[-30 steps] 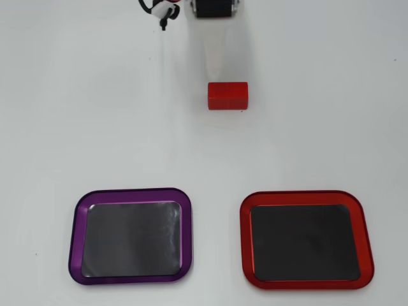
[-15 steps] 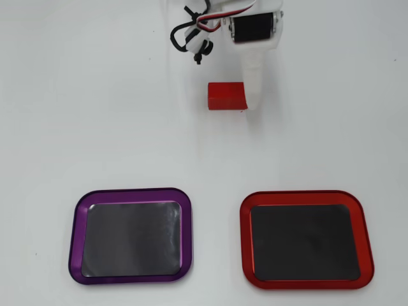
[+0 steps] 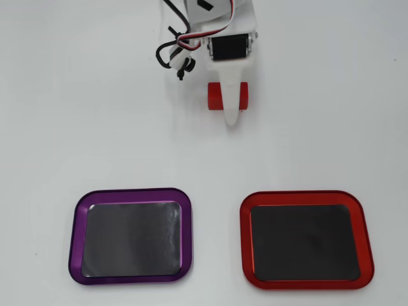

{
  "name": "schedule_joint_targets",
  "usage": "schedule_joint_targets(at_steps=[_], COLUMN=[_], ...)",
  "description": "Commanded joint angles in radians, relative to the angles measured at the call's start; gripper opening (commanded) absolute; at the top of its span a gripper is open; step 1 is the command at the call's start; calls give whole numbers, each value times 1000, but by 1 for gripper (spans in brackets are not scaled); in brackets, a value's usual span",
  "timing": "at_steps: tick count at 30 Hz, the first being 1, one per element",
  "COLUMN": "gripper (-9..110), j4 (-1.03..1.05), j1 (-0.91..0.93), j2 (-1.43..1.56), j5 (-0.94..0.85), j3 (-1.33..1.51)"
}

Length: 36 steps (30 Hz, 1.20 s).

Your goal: Grasp a red block and put it in the left red dish.

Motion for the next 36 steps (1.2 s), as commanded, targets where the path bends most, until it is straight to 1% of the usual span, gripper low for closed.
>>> schedule_joint_targets(at_steps=[1, 5, 7, 9, 13, 16, 19, 23, 26, 28, 32, 36], gripper=[27, 27, 24, 17, 0, 0, -1, -1, -1, -1, -1, -1], j4=[-8, -6, -6, -17, -17, -12, 34, 103, 84, 17, -199, -488], j1=[14, 5, 3, 3, 0, -5, -51, -133, -195, -221, -219, -218], j2=[6, 6, 6, 6, 8, 21, 49, 215, 383, 491, 647, 638], j5=[-11, -11, -11, -12, -12, -11, -3, -2, -9, -12, -14, -14], j3=[2, 3, 6, 17, 9, 11, -18, -106, -124, -117, -80, 12])
